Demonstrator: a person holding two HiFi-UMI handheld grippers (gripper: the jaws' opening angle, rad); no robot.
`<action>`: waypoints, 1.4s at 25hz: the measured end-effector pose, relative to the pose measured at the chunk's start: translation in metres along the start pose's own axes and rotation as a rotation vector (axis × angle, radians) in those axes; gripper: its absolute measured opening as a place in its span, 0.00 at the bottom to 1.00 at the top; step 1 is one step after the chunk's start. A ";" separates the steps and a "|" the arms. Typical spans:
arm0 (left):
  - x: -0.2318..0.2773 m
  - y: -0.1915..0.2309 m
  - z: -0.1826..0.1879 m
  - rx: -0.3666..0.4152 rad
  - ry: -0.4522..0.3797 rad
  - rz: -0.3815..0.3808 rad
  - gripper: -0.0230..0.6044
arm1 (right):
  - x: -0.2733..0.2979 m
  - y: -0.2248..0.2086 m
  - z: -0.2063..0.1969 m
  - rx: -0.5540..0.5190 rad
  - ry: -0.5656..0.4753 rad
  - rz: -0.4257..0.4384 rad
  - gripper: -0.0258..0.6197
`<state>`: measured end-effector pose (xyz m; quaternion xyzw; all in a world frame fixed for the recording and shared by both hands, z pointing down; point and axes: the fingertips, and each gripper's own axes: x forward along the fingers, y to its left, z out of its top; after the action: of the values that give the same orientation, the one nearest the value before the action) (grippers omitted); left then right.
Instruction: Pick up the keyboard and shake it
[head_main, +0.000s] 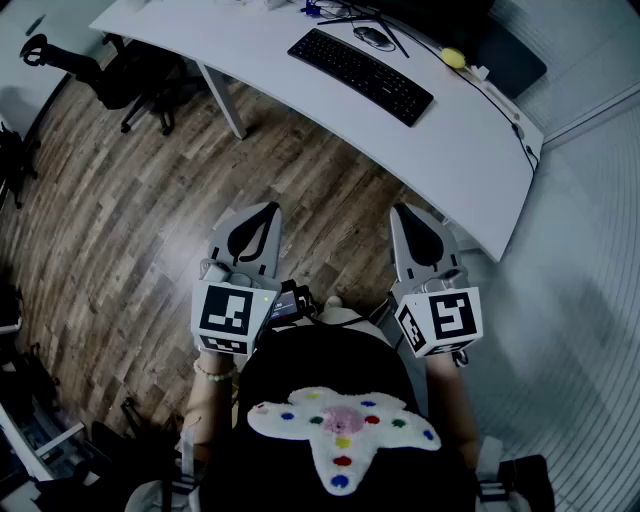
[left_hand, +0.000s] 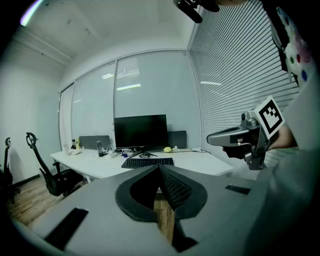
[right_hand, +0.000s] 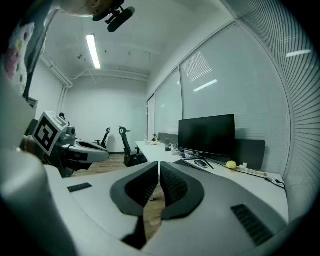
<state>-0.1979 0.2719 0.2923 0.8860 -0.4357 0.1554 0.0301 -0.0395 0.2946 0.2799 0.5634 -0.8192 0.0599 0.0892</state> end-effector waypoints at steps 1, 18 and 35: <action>0.000 0.000 0.000 0.002 0.001 -0.001 0.06 | 0.000 0.000 0.000 0.001 0.000 -0.001 0.10; 0.002 0.016 0.001 0.007 -0.021 -0.008 0.06 | 0.011 0.010 0.008 -0.034 -0.022 -0.040 0.10; -0.009 0.064 -0.007 0.057 -0.040 -0.002 0.06 | 0.037 0.033 0.007 0.030 -0.023 -0.115 0.10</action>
<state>-0.2549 0.2404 0.2909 0.8898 -0.4309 0.1502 -0.0037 -0.0841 0.2717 0.2812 0.6113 -0.7856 0.0603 0.0747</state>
